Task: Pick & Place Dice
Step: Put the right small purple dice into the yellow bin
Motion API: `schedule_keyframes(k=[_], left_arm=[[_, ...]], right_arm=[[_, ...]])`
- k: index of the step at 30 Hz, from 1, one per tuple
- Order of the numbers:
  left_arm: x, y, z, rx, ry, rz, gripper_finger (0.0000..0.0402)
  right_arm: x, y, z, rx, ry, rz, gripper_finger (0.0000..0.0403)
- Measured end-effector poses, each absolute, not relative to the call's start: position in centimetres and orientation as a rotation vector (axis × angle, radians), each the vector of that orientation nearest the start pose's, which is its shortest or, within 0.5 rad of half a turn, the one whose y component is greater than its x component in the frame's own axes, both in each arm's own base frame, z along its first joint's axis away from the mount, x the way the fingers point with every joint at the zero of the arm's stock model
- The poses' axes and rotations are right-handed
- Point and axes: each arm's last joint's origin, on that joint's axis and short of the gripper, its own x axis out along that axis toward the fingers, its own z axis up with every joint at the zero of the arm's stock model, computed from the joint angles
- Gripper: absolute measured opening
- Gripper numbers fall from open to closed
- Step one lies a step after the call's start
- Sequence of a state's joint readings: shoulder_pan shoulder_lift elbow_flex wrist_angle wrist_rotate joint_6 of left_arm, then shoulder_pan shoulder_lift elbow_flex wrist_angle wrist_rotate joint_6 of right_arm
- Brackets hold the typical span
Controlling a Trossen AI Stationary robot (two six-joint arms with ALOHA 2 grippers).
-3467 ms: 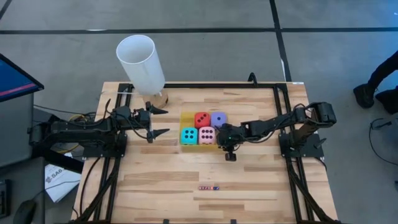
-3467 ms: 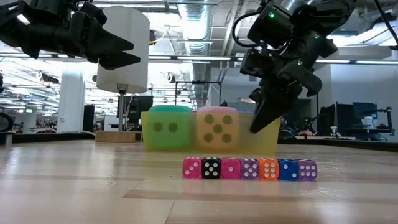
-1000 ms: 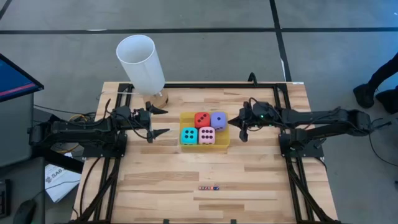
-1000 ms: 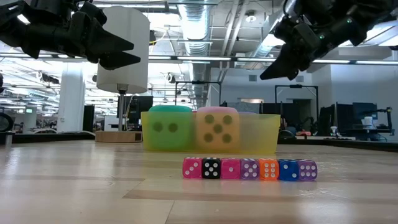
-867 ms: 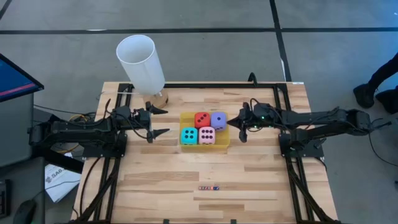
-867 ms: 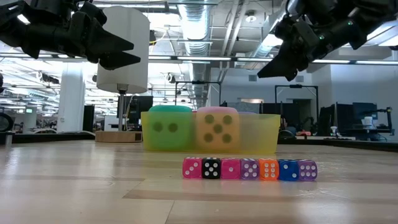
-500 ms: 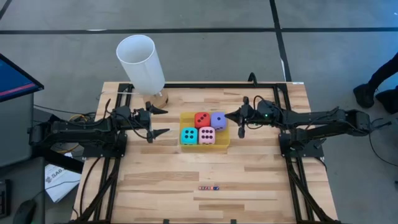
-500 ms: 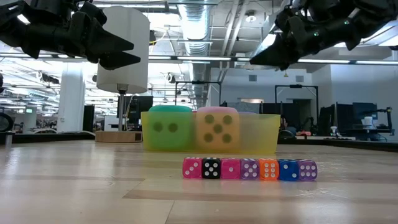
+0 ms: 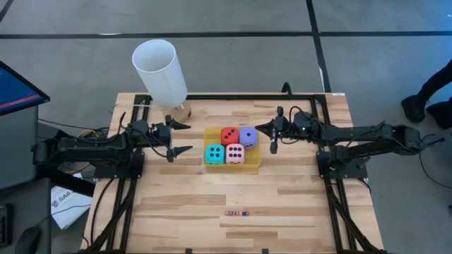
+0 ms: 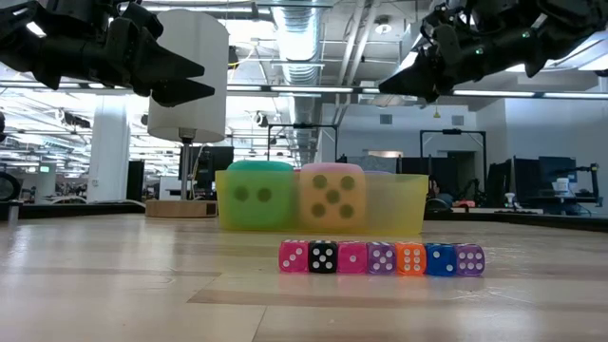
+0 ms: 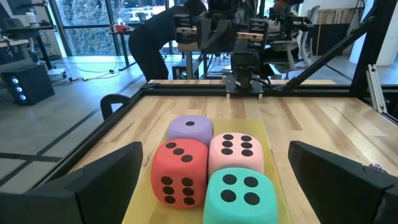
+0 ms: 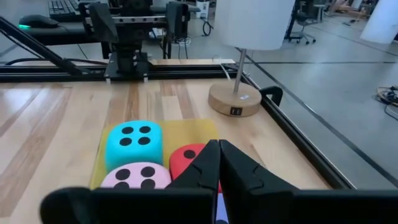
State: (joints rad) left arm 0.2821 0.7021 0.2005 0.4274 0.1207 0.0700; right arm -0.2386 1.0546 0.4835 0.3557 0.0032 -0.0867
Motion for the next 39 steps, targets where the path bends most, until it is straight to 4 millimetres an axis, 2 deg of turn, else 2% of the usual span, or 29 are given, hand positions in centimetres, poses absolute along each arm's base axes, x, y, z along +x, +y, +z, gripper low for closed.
schedule_keyframes(k=[10,17,39], left_arm=[[15.3,4.07,20.16,0.055,0.078,0.159,0.0392],[15.3,4.07,20.16,0.055,0.078,0.159,0.0392],[15.3,4.07,20.15,0.055,0.079,0.159,0.0392]], right_arm=[[21.64,-5.27,23.03,-0.063,0.227,-0.229,0.0004],[21.64,-5.27,23.06,-0.249,0.245,-0.207,0.0004],[21.64,-5.21,22.95,-0.251,0.258,-0.203,0.0004]])
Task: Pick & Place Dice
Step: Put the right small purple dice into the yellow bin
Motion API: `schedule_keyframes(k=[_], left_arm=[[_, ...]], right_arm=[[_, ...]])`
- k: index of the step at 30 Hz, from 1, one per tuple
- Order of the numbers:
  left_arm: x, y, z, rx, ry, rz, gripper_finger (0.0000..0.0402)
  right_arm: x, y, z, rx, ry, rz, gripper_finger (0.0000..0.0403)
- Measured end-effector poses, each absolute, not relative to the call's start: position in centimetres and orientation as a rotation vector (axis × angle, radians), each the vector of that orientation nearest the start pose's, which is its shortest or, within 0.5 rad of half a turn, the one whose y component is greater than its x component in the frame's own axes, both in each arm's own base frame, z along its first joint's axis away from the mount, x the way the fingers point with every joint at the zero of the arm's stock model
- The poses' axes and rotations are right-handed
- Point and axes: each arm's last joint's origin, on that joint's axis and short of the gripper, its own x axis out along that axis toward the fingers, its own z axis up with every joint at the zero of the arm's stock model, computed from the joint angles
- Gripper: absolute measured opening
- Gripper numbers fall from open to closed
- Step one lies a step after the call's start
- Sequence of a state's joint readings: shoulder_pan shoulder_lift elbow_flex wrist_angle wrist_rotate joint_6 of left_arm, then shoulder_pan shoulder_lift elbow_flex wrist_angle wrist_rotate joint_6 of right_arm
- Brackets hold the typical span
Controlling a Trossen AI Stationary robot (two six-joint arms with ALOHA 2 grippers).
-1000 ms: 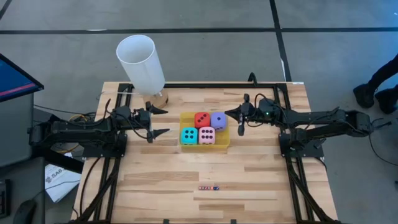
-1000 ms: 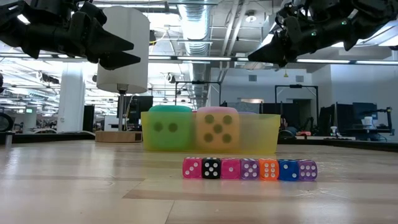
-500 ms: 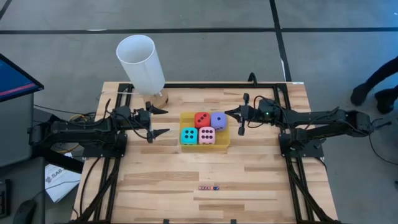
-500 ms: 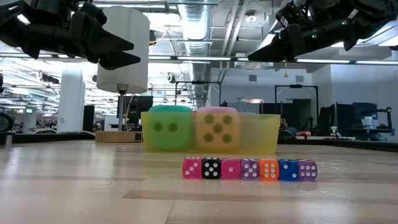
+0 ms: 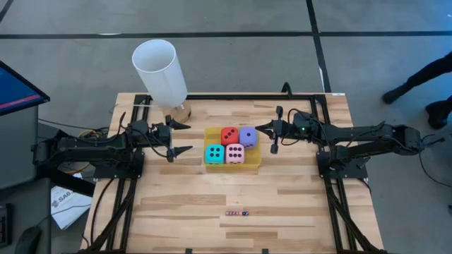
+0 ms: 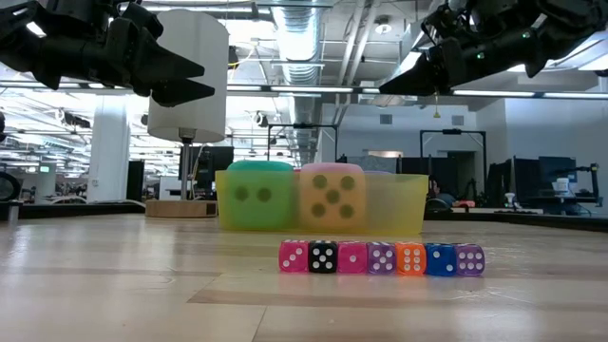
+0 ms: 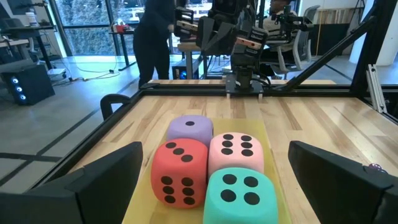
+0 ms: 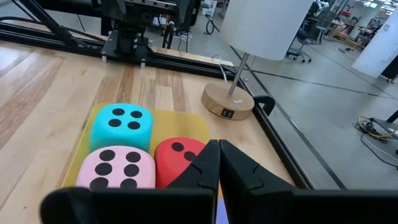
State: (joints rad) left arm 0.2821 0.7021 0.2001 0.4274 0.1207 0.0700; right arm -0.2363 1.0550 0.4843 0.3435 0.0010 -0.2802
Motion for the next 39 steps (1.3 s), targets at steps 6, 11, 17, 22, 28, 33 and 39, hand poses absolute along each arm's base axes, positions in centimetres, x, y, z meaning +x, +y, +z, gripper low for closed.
schedule_keyframes(k=[6,11,17,22,28,33,39], left_arm=[[15.3,4.07,20.15,0.055,0.079,0.159,0.0392],[15.3,4.07,20.15,0.055,0.079,0.158,0.0392],[15.3,4.07,20.15,0.055,0.079,0.159,0.0392],[15.3,4.07,20.15,0.055,0.079,0.159,0.0392],[15.3,4.07,20.15,0.055,0.079,0.159,0.0392],[15.3,4.07,20.15,0.057,0.079,0.158,0.0392],[15.21,4.04,20.19,0.069,0.08,0.158,0.0392]], right_arm=[[21.64,-5.21,22.95,-0.251,0.257,-0.203,0.0004],[21.64,-5.21,22.96,-0.251,0.256,-0.203,0.0004],[21.64,-5.21,22.96,-0.251,0.256,-0.203,0.0004],[21.64,-5.21,22.96,-0.178,0.248,-0.212,0.0004],[21.64,-5.21,22.96,-0.155,0.246,-0.215,0.0004],[21.68,-5.07,22.97,-0.155,0.245,-0.208,0.0004],[21.82,-4.44,22.98,-0.159,0.241,-0.179,0.0004]])
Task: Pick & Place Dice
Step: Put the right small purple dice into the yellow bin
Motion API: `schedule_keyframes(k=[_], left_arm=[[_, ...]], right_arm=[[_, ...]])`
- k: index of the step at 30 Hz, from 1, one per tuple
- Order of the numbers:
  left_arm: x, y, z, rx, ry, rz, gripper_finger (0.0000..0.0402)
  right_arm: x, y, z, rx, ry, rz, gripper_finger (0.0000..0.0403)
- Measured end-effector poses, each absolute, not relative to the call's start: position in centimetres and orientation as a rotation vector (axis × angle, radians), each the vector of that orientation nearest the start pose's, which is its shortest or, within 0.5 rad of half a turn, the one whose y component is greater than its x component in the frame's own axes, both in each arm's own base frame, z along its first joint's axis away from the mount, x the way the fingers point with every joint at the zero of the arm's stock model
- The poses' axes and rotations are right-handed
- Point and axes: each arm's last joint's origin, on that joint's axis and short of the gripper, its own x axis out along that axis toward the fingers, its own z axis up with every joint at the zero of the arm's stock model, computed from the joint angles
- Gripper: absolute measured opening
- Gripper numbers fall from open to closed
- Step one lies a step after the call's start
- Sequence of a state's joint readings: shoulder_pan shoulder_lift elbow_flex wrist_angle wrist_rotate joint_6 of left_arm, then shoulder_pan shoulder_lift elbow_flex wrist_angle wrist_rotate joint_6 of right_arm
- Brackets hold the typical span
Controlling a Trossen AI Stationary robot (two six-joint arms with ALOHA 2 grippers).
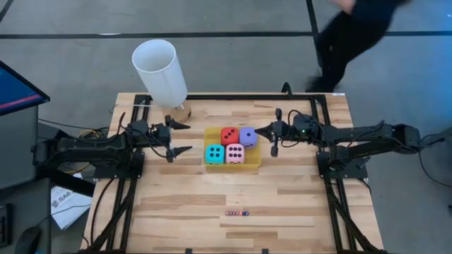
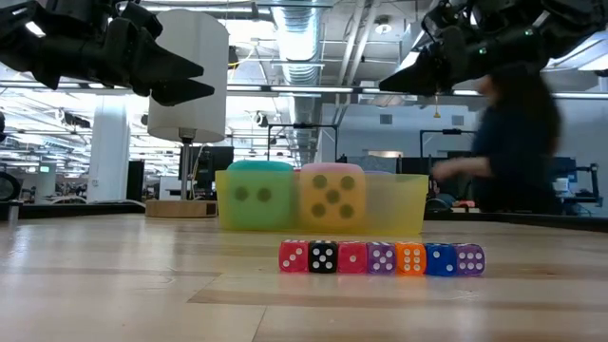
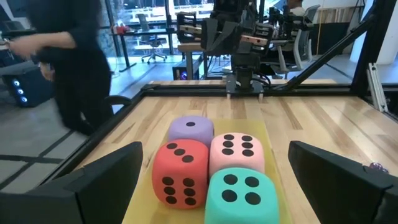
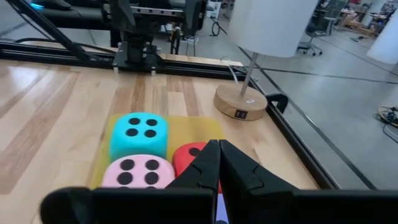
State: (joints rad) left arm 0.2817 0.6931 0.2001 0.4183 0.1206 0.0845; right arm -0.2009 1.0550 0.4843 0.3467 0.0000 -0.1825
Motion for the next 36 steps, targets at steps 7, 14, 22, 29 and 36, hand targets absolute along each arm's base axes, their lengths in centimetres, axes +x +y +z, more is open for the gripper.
schedule_keyframes(k=[7,14,22,29,36], left_arm=[[14.7,3.9,20.3,0.106,0.094,0.156,0.0392],[14.0,3.9,19.9,0.097,0.15,0.179,0.0392],[12.9,3.6,17.9,0.117,0.026,0.194,0.0392],[12.3,3.5,17.3,0.136,-0.043,0.235,0.0392],[12.2,3.9,16.6,0.128,0.034,0.363,0.0392]], right_arm=[[22.0,-3.3,23.0,-0.097,0.231,-0.135,0.0004],[22.4,-2.2,23.6,-0.092,0.242,-0.089,0.0002],[23.0,-0.9,26.4,-0.111,0.342,-0.091,0.0001],[23.1,-0.6,27.3,-0.033,0.417,-0.113,0.0001],[25.0,0.0,25.5,0.011,0.573,-0.155,0.0]])
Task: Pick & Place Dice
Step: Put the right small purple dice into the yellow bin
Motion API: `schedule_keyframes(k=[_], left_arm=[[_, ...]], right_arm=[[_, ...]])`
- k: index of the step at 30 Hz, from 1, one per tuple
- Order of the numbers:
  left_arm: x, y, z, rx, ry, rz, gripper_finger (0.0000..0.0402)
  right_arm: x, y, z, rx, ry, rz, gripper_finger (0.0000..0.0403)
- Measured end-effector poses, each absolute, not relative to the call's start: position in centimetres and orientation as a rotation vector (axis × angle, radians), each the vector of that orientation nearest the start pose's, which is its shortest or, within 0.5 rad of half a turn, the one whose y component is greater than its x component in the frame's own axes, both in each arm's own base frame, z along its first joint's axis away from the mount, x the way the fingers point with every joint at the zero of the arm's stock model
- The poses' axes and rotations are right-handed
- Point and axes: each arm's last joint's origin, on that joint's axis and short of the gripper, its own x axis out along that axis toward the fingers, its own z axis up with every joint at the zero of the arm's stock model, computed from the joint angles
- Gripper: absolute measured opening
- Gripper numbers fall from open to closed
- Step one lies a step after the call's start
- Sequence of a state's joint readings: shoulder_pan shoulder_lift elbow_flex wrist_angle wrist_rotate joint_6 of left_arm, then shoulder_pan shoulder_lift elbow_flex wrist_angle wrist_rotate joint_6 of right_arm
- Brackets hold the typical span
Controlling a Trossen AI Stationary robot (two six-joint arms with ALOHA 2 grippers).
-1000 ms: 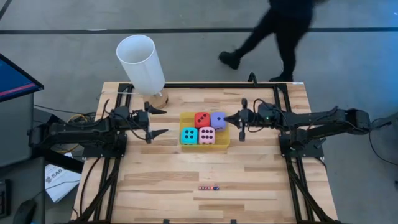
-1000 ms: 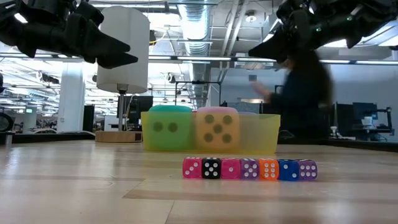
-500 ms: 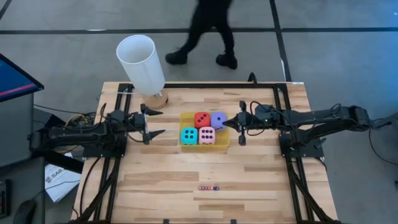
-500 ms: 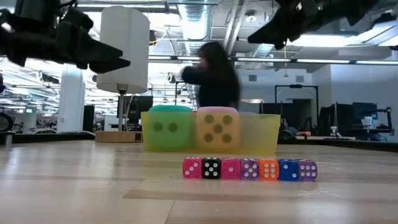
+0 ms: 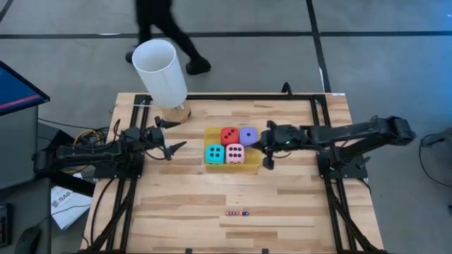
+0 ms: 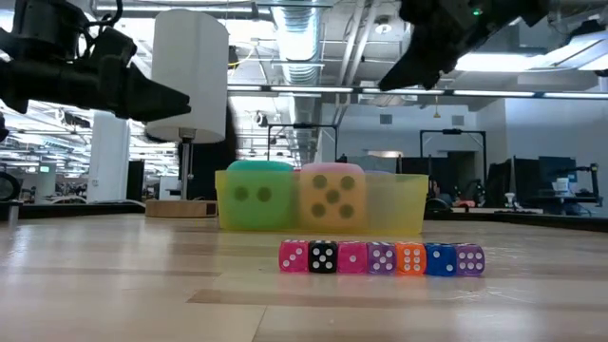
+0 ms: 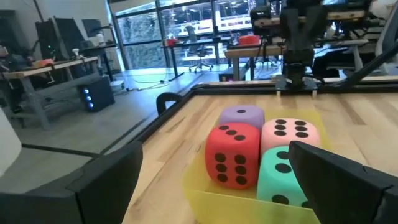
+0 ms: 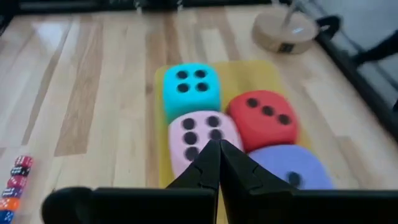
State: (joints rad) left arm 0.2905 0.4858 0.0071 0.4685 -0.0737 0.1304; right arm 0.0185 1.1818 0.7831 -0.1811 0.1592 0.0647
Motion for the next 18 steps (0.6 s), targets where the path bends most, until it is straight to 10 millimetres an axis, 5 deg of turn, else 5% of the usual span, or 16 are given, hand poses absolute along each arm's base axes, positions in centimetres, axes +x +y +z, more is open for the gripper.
schedule_keyframes(k=[10,18], left_arm=[[12.3,3.8,16.6,0.123,0.032,0.354,0.0392],[12.3,3.8,16.6,0.122,0.031,0.353,0.0392]], right_arm=[[29.0,2.8,23.1,-0.007,0.715,-0.046,0.0],[29.7,6.2,21.4,0.15,0.798,-0.032,0.0]])
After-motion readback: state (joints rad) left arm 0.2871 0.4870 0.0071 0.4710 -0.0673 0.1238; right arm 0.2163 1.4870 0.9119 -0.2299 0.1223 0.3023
